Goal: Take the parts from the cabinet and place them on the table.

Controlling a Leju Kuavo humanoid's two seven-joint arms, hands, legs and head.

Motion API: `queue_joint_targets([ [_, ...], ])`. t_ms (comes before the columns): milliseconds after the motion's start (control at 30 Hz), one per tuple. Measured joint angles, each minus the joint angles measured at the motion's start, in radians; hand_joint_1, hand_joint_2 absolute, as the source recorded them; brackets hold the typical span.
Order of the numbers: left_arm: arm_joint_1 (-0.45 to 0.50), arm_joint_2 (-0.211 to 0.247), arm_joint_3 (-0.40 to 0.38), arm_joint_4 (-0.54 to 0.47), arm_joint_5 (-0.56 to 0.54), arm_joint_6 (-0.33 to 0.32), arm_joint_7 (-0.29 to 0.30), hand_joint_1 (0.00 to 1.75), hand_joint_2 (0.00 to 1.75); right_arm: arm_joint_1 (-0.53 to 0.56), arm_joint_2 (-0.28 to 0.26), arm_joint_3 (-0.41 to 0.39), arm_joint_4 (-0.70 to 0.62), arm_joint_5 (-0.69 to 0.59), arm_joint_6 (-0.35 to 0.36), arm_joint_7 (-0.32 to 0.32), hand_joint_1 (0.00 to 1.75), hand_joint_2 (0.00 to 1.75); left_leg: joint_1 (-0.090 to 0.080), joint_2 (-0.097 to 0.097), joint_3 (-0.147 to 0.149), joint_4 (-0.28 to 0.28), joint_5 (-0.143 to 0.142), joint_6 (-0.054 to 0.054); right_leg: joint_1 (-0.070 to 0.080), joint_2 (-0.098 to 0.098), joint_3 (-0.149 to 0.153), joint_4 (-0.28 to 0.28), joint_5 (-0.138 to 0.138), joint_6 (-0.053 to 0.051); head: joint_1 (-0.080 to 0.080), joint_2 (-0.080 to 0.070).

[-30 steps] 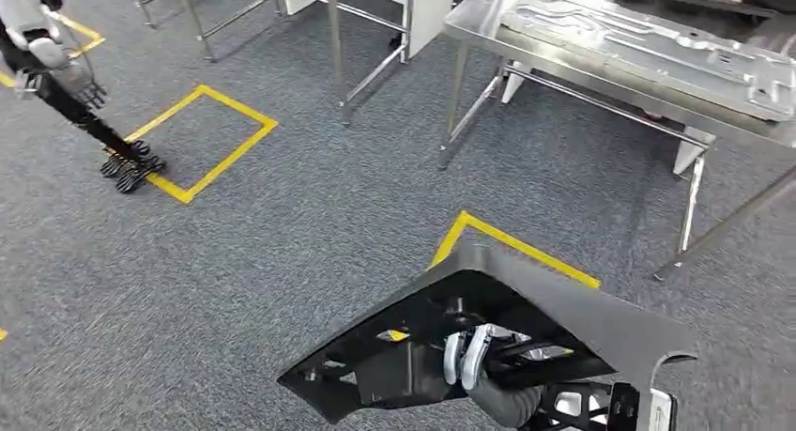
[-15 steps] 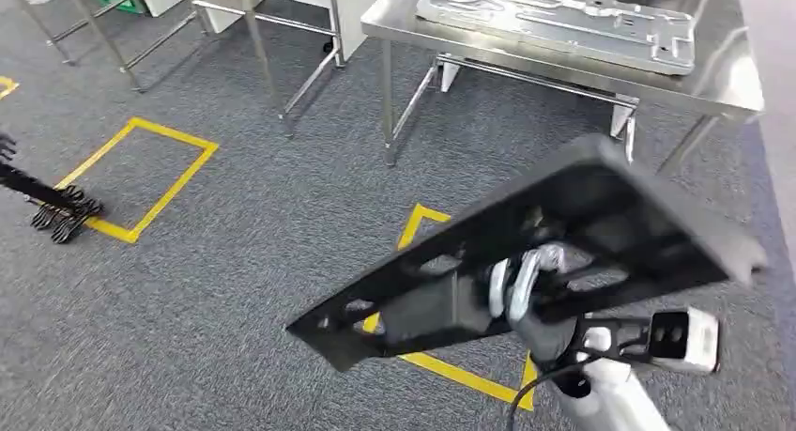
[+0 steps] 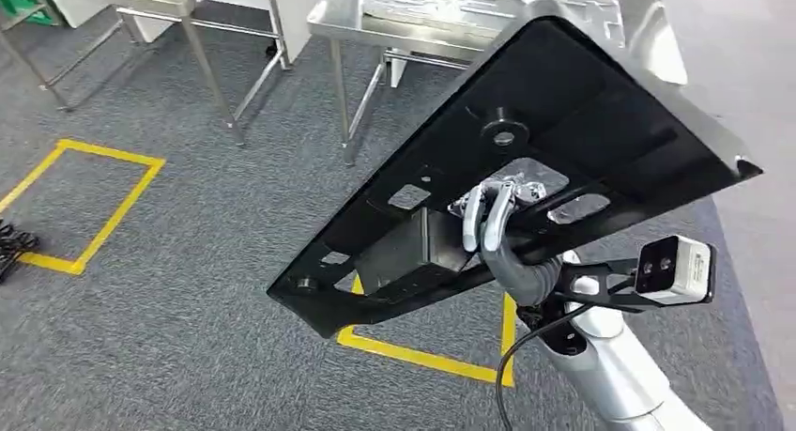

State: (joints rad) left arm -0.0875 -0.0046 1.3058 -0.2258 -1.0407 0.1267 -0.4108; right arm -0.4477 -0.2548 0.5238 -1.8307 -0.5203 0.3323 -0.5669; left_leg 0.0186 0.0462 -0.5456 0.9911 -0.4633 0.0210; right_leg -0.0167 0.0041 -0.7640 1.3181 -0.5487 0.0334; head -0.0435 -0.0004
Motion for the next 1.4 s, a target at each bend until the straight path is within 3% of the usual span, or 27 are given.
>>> queue_joint_targets([
  [67, -0.002, -0.002, 0.004, 0.0, 0.002, 0.001, 0.006, 0.0, 1.75, -0.011, 0.0, 0.011, 0.0, 0.0, 0.0, 0.0, 1.75, 1.75, 0.0, 0.022, 0.007, 0.001, -0.007, -0.006, 0.0, -0.016, 0.085, -0.164, 0.089, -0.003, 0.0, 0.0],
  [100, -0.003, -0.004, 0.007, 0.0, 0.003, 0.001, 0.007, 0.0, 1.75, -0.016, 0.0, 0.015, -0.001, 0.0, 0.0, 0.0, 1.75, 1.75, 0.0, 0.031, 0.014, 0.001, -0.011, -0.01, 0.002, -0.046, 0.138, -0.261, 0.127, -0.007, 0.0, 0.0],
  [133, -0.003, -0.004, 0.01, 0.0, 0.005, 0.001, 0.007, 0.0, 1.75, -0.022, 0.001, 0.019, 0.0, 0.0, 0.0, 0.0, 1.75, 1.75, -0.007, 0.039, 0.017, 0.001, -0.016, -0.017, 0.013, -0.088, 0.16, -0.307, 0.115, -0.014, 0.0, 0.0],
  [267, -0.008, -0.006, 0.016, 0.0, 0.005, -0.007, 0.005, 0.0, 1.75, -0.043, 0.008, 0.034, 0.0, 0.003, 0.001, 0.006, 1.75, 1.75, -0.009, 0.081, 0.03, -0.002, -0.027, -0.042, 0.019, -0.033, 0.154, -0.308, 0.118, -0.038, 0.0, 0.0],
  [300, -0.01, -0.006, 0.016, 0.0, 0.005, -0.009, 0.004, 0.0, 1.75, -0.047, 0.012, 0.037, -0.001, 0.006, 0.001, 0.008, 1.75, 1.75, -0.003, 0.069, 0.029, 0.004, -0.035, -0.049, 0.007, -0.022, 0.16, -0.315, 0.123, -0.045, 0.0, 0.0],
  [333, -0.012, -0.006, 0.016, 0.0, 0.005, -0.01, 0.003, 0.0, 1.75, -0.052, 0.014, 0.038, -0.003, 0.008, 0.0, 0.01, 1.75, 1.75, -0.002, 0.03, 0.024, 0.026, -0.051, -0.052, 0.008, -0.014, 0.161, -0.315, 0.123, -0.049, 0.0, 0.0],
  [367, -0.011, -0.008, 0.016, 0.0, 0.004, -0.01, 0.002, 0.0, 1.75, -0.059, 0.021, 0.042, -0.003, 0.01, -0.001, 0.012, 1.75, 1.75, 0.001, -0.012, -0.01, 0.101, -0.096, -0.053, 0.007, -0.005, 0.161, -0.315, 0.123, -0.058, 0.0, 0.0],
  [433, -0.006, -0.008, 0.016, 0.0, 0.004, -0.011, 0.003, 0.0, 1.75, -0.059, 0.029, 0.047, -0.003, 0.014, -0.001, 0.018, 1.75, 1.75, 0.0, -0.038, -0.101, 0.28, -0.173, -0.058, 0.011, 0.022, 0.16, -0.314, 0.122, -0.062, 0.0, 0.0],
  [467, -0.003, -0.008, 0.016, 0.0, 0.004, -0.013, 0.005, 0.0, 1.75, -0.057, 0.03, 0.05, -0.003, 0.018, -0.002, 0.022, 1.75, 1.75, 0.0, -0.039, -0.132, 0.333, -0.183, -0.058, 0.012, 0.034, 0.16, -0.314, 0.122, -0.062, 0.0, 0.0],
  [533, -0.003, -0.008, 0.016, 0.0, 0.004, -0.014, 0.006, 0.0, 1.75, -0.057, 0.031, 0.052, -0.003, 0.022, -0.002, 0.024, 1.75, 1.75, 0.0, -0.04, -0.138, 0.313, -0.138, -0.054, 0.014, 0.052, 0.162, -0.313, 0.121, -0.063, 0.0, 0.0],
  [600, -0.006, -0.008, 0.016, 0.0, 0.005, -0.016, 0.006, 0.0, 1.75, -0.057, 0.032, 0.053, -0.003, 0.027, -0.004, 0.024, 1.75, 1.75, 0.0, -0.047, -0.058, 0.11, -0.015, -0.042, 0.016, 0.071, 0.17, -0.31, 0.117, -0.061, 0.0, 0.0],
  [633, -0.007, -0.007, 0.016, 0.0, 0.006, -0.017, 0.006, 0.0, 1.75, -0.056, 0.033, 0.053, -0.003, 0.032, -0.004, 0.024, 1.75, 1.75, -0.001, -0.062, -0.029, 0.031, 0.012, -0.032, 0.015, 0.077, 0.171, -0.31, 0.114, -0.058, 0.0, 0.0],
  [667, -0.009, -0.006, 0.016, 0.0, 0.006, -0.018, 0.006, 0.0, 1.75, -0.057, 0.033, 0.053, -0.003, 0.035, -0.004, 0.024, 1.75, 1.75, -0.006, -0.068, -0.023, 0.016, 0.001, -0.028, 0.022, 0.082, 0.167, -0.305, 0.113, -0.052, 0.0, 0.0],
  [767, -0.011, -0.005, 0.016, 0.0, 0.007, -0.023, 0.006, 0.0, 1.75, -0.057, 0.033, 0.052, -0.003, 0.041, -0.004, 0.024, 1.75, 1.75, -0.013, -0.065, -0.024, 0.017, 0.006, -0.017, 0.012, 0.089, 0.162, -0.31, 0.118, -0.033, 0.0, 0.0],
  [800, -0.011, -0.006, 0.016, 0.0, 0.009, -0.026, 0.006, 0.0, 1.75, -0.059, 0.033, 0.051, -0.004, 0.041, -0.004, 0.024, 1.75, 1.75, -0.003, -0.064, -0.02, 0.006, 0.013, -0.008, 0.019, 0.09, 0.163, -0.31, 0.115, -0.024, 0.0, 0.0],
  [833, -0.012, -0.006, 0.016, 0.0, 0.009, -0.029, 0.005, 0.0, 1.75, -0.059, 0.033, 0.049, -0.006, 0.042, -0.003, 0.024, 1.75, 1.75, -0.002, -0.055, -0.016, 0.0, 0.017, -0.003, 0.015, 0.061, 0.16, -0.295, 0.104, -0.022, 0.0, 0.0],
  [867, -0.012, -0.006, 0.016, 0.0, 0.009, -0.032, 0.005, 0.0, 1.75, -0.067, 0.033, 0.047, -0.006, 0.042, -0.003, 0.024, 1.75, 1.75, -0.002, -0.053, -0.015, -0.002, 0.018, 0.003, 0.017, 0.029, 0.135, -0.245, 0.068, -0.018, 0.0, 0.0],
  [933, -0.006, -0.006, 0.017, 0.0, 0.009, -0.045, 0.005, 0.0, 1.75, -0.069, 0.033, 0.046, -0.006, 0.042, -0.003, 0.025, 1.75, 1.75, -0.002, -0.045, -0.015, -0.002, 0.017, 0.004, 0.01, 0.009, 0.052, -0.081, -0.007, -0.009, 0.0, 0.0],
  [967, -0.005, -0.006, 0.017, 0.0, 0.009, -0.048, 0.005, 0.0, 1.75, -0.069, 0.033, 0.046, -0.006, 0.042, -0.002, 0.027, 1.75, 1.75, -0.002, -0.04, -0.016, -0.001, 0.016, 0.005, 0.007, 0.006, 0.016, -0.013, -0.026, -0.006, 0.0, 0.0],
  [1000, -0.005, -0.006, 0.017, 0.0, 0.009, -0.053, 0.005, 0.0, 1.75, -0.069, 0.033, 0.046, -0.006, 0.042, -0.002, 0.027, 1.75, 1.75, -0.002, -0.037, -0.016, -0.001, 0.015, 0.004, 0.003, 0.005, 0.002, 0.007, -0.019, -0.003, 0.0, 0.0],
  [1033, -0.005, -0.007, 0.017, 0.0, 0.009, -0.055, 0.005, 0.0, 1.75, -0.069, 0.033, 0.046, -0.006, 0.041, -0.002, 0.027, 1.75, 1.75, -0.002, -0.036, -0.014, -0.001, 0.012, 0.002, 0.0, 0.002, 0.014, -0.022, 0.01, -0.001, 0.0, 0.0],
  [1133, -0.005, -0.009, 0.017, 0.0, 0.008, -0.056, 0.005, 0.0, 1.75, -0.07, 0.032, 0.042, -0.006, 0.04, -0.002, 0.026, 1.75, 1.75, -0.001, -0.032, -0.003, 0.001, 0.0, -0.009, -0.004, -0.015, 0.147, -0.276, 0.13, -0.005, 0.0, 0.0],
  [1167, -0.006, -0.009, 0.017, 0.0, 0.009, -0.055, 0.005, 0.0, 1.75, -0.07, 0.032, 0.041, -0.006, 0.039, -0.001, 0.023, 1.75, 1.75, -0.006, -0.03, -0.002, 0.003, -0.004, -0.015, 0.001, -0.023, 0.163, -0.309, 0.111, -0.008, 0.0, 0.0],
  [1300, -0.006, -0.009, 0.017, 0.0, 0.012, -0.053, 0.006, 0.0, 1.75, -0.069, 0.031, 0.037, -0.003, 0.037, 0.005, 0.014, 1.75, 1.75, -0.005, -0.021, 0.004, 0.0, -0.016, -0.039, 0.013, -0.008, 0.161, -0.307, 0.103, -0.035, 0.0, 0.0],
  [1333, -0.007, -0.009, 0.017, 0.0, 0.013, -0.053, 0.006, 0.0, 1.75, -0.069, 0.033, 0.037, -0.003, 0.037, 0.007, 0.011, 1.75, 1.75, -0.002, -0.023, 0.004, 0.011, -0.025, -0.047, 0.003, -0.005, 0.173, -0.315, 0.106, -0.044, 0.0, 0.0],
  [1367, -0.007, -0.009, 0.017, 0.0, 0.013, -0.053, 0.005, 0.0, 1.75, -0.071, 0.034, 0.035, -0.003, 0.036, 0.008, 0.009, 1.75, 1.75, -0.002, -0.028, -0.01, 0.048, -0.043, -0.048, 0.003, -0.004, 0.18, -0.315, 0.1, -0.053, 0.0, 0.0],
  [1400, -0.007, -0.01, 0.017, 0.0, 0.013, -0.053, 0.003, 0.0, 1.75, -0.071, 0.036, 0.035, -0.003, 0.037, 0.008, 0.008, 1.75, 1.75, -0.002, -0.034, -0.047, 0.125, -0.076, -0.05, 0.005, -0.004, 0.187, -0.315, 0.095, -0.058, 0.0, 0.0],
])
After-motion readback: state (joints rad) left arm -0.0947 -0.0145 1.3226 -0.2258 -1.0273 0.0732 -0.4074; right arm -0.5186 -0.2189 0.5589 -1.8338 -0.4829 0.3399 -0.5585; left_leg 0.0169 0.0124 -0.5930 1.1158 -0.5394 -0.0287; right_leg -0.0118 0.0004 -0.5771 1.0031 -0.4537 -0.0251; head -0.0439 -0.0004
